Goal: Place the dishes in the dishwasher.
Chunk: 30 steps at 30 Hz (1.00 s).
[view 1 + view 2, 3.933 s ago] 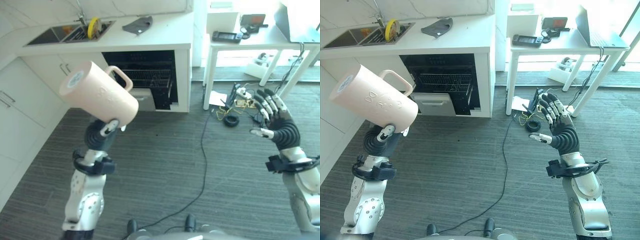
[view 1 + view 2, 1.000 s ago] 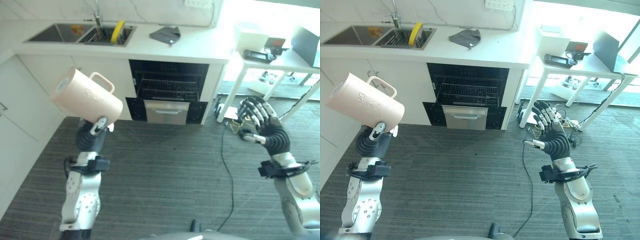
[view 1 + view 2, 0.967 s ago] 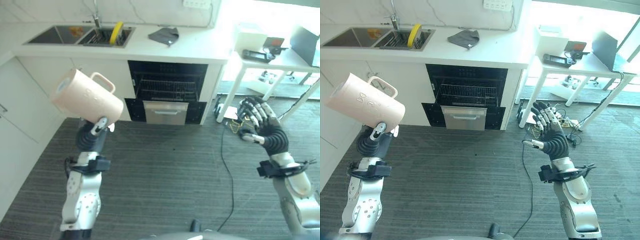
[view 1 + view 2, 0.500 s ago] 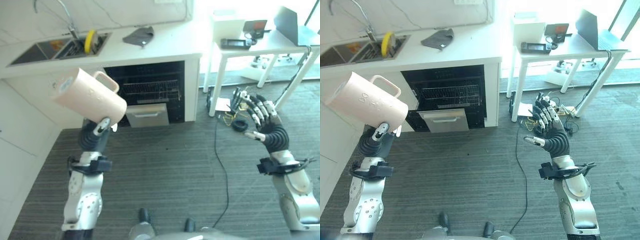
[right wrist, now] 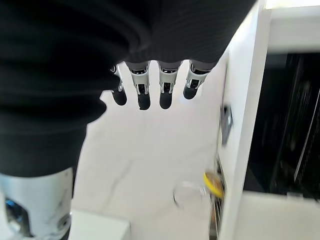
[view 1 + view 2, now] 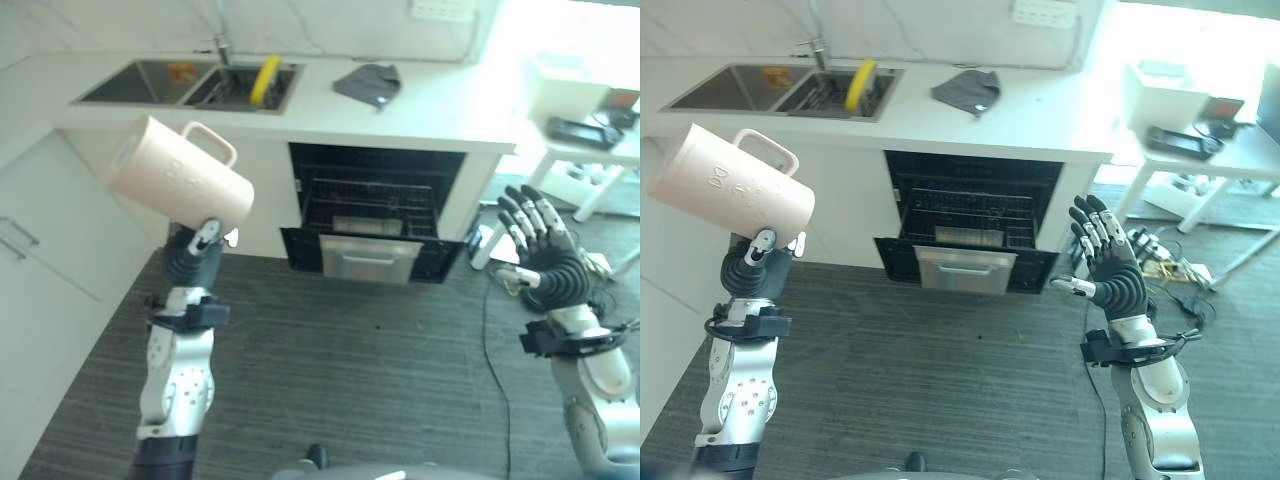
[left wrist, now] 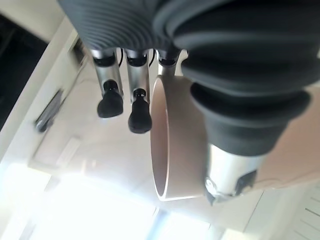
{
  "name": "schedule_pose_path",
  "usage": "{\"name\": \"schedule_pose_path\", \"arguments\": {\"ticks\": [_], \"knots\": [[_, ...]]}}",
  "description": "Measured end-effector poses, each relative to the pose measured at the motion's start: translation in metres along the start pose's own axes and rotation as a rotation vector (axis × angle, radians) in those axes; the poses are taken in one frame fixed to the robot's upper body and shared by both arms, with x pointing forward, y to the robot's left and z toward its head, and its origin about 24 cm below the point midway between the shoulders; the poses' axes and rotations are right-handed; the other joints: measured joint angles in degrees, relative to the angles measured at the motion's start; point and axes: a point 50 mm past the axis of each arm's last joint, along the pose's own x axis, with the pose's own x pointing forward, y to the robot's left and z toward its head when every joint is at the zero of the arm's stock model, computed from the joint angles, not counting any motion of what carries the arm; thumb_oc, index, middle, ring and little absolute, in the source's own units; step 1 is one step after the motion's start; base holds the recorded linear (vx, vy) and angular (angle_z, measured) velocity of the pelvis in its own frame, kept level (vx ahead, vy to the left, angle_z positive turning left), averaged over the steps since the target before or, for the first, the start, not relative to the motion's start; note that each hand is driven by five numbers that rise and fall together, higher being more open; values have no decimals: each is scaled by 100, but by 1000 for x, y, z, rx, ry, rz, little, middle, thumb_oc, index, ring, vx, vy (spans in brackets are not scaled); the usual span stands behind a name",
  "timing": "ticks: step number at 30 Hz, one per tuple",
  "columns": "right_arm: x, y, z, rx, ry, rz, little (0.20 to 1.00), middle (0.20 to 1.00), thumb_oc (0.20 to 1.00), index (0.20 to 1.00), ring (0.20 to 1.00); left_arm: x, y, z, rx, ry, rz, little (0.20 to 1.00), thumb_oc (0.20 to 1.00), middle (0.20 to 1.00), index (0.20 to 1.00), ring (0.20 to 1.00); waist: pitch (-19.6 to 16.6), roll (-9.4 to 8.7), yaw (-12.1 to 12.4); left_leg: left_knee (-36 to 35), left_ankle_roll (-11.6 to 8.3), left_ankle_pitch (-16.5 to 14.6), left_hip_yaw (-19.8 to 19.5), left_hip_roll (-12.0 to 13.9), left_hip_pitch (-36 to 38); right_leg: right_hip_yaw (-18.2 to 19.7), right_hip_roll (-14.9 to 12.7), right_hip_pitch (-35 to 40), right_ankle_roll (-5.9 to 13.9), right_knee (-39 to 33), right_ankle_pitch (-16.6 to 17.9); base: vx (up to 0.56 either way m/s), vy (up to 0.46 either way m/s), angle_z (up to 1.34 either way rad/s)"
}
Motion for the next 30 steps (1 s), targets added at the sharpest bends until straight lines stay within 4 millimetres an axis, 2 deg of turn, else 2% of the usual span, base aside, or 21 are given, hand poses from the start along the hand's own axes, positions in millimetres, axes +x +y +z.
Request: {"name": "schedule_pose_path", "arguments": {"ticks": [1, 4, 5, 7, 8, 9, 11, 12, 13, 14, 15, 16, 17, 19, 20, 23, 24, 25, 26, 27, 30], "knots": [[-1, 0, -3, 5, 17, -8, 1000, 1000, 1000, 1000, 1000, -1, 0, -2, -2, 22, 3, 200, 200, 200, 200, 200, 2, -2, 34, 79, 78, -56, -27, -77, 64, 49, -111, -190, 29, 440, 6, 278, 330, 34], [-5, 0, -5, 7, 36, -10, 1000, 1000, 1000, 1000, 1000, -4, 2, -1, 24, 52, 11, 200, 200, 200, 200, 200, 9, 42, 63, 164, 159, -164, -43, -146, 223, 72, -247, -540, 69, 1128, 716, 205, 214, 8], [-8, 0, -7, 4, 52, -11, 1000, 1000, 1000, 1000, 1000, -5, 4, 0, 31, 58, 24, 200, 200, 200, 200, 200, 9, 56, 52, 165, 236, -216, -46, -132, 280, 84, -284, -726, 60, 1477, 702, 191, 62, -19], [-11, -1, -8, 3, 66, -5, 1000, 1000, 1000, 1000, 1000, -8, 9, 0, 32, 63, 61, 200, 200, 200, 200, 200, 24, 79, -21, 164, 327, -298, -12, -117, 359, 217, -198, -1150, 21, 1957, 214, 208, -47, -20], [-10, -1, -8, -13, 72, 13, 1000, 1000, 1000, 1000, 1000, -9, 9, -1, 34, 69, 63, 200, 200, 200, 200, 200, 61, 129, -94, 154, 219, -392, 24, -41, 418, 134, 58, -1279, 37, 1695, -129, 196, -148, -32], [-8, -3, -7, -30, 74, 23, 1000, 1000, 1000, 1000, 1000, -10, 9, -1, 59, 75, 61, 200, 200, 200, 200, 200, 65, 87, -80, 174, 179, -410, 179, -42, 438, -237, 237, -1378, -34, 966, -209, 253, -244, -33], [-2, -6, -11, -27, 78, 19, 1000, 1000, 1000, 1000, 1000, -10, 10, 0, 82, 79, 58, 200, 200, 200, 200, 200, 88, -34, -121, 169, -14, -542, 335, -40, 512, -762, 211, -1507, 19, -49, -114, 358, -347, -39], [-1, -8, -11, -19, 79, 23, 1000, 1000, 1000, 1000, 1000, -10, 13, 2, 92, 76, 71, 200, 200, 200, 200, 200, 97, -140, -91, 155, -45, -561, 443, -34, 514, -907, 229, -1440, 1, -1182, 204, 517, -405, -38], [-2, -9, -11, -18, 80, 26, 1000, 1000, 1000, 1000, 1000, -14, 14, 1, 91, 83, 88, 200, 200, 200, 200, 200, 90, -176, -141, 160, -171, -696, 293, 15, 590, -760, 338, -1350, 38, -1944, 481, 612, -490, -18], [-4, -8, -12, -16, 83, 24, 1000, 1000, 1000, 1000, 1000, -14, 13, -1, 84, 85, 91, 200, 200, 200, 200, 200, 101, -130, -242, 186, -154, -956, -93, 76, 645, -218, 561, -1296, 108, -2069, 549, 480, -391, 39], [-13, -6, -17, 11, 111, 4, 1000, 1000, 1000, 1000, 1000, -16, 13, -3, 80, 98, 90, 200, 200, 200, 200, 200, 99, -194, -407, 182, -202, -999, -341, 126, 735, 428, 727, -1073, 59, -2079, 576, 430, -432, 79], [-17, -4, -21, 21, 133, 1, 1000, 1000, 1000, 1000, 1000, -18, 13, -6, 74, 113, 91, 200, 200, 200, 200, 200, 95, -204, -538, 171, -290, -1014, -438, 208, 858, 579, 848, -851, -84, -2113, 694, 288, -301, 90], [-18, -6, -21, 8, 144, 8, 1000, 1000, 1000, 1000, 1000, -21, 10, -11, 62, 134, 90, 200, 200, 200, 200, 200, 82, -111, -580, 125, -455, -1009, -463, 376, 1054, 449, 956, -669, -196, -2121, 904, 302, -356, 47], [-14, -15, -15, -42, 142, 11, 1000, 1000, 1000, 1000, 1000, -29, 4, -8, 53, 137, 83, 200, 200, 200, 200, 200, -38, 142, -467, 252, -793, -867, -332, 705, 1152, 309, 1266, -545, -495, -2111, 963, 223, -312, -6], [-8, -17, -11, -69, 133, 30, 1000, 1000, 1000, 1000, 1000, -27, 0, -7, 41, 121, 70, 200, 200, 200, 200, 200, -41, 356, -471, 468, -921, -785, -244, 885, 1014, 233, 1498, -512, -736, -2149, 951, 224, -359, -26], [-5, -12, -13, -55, 130, 45, 1000, 1000, 1000, 1000, 1000, -28, 1, -10, 33, 130, 84, 200, 200, 200, 200, 200, -39, 341, -425, 1633, -1292, -430, -9, 1098, 655, 363, 1688, -241, -1107, -2292, 752, 184, -296, -33], [-6, -12, -13, -53, 132, 44, 1000, 1000, 1000, 1000, 1000, -29, 1, -10, 30, 128, 83, 200, 200, 200, 200, 200, -41, 274, -426, 1943, -1185, -478, -33, 1123, 400, 476, 1695, -179, -1259, -2367, 660, 170, -257, -21], [-7, -13, -13, -54, 135, 43, 1000, 1000, 1000, 1000, 1000, -29, 0, -9, 31, 125, 80, 200, 200, 200, 200, 200, -34, 265, -443, 1739, -1173, -518, -21, 1052, 174, 508, 1715, -183, -1372, -2363, 582, 179, -264, -16], [-7, -13, -13, -54, 136, 45, 1000, 1000, 1000, 1000, 1000, -31, 1, -9, 32, 129, 84, 200, 200, 200, 200, 200, -28, 265, -437, 1757, -1147, -483, -19, 1022, 25, 492, 1760, -160, -1414, -2351, 551, 146, -224, -6], [-7, -12, -14, -53, 138, 47, 1000, 1000, 1000, 1000, 1000, -33, 1, -10, 32, 135, 89, 200, 200, 200, 200, 200, -46, 310, -429, 1833, -1126, -237, -30, 996, -111, 487, 1828, -142, -1437, -2295, 442, 113, -163, -2], [-8, -13, -15, -51, 141, 49, 1000, 1000, 1000, 1000, 1000, -38, 3, -11, 32, 151, 82, 200, 200, 200, 200, 200, -19, 104, -397, 2796, -1126, -263, -218, 945, -628, 515, 1811, -58, -1489, -2245, 346, 56, 25, -2]]}}
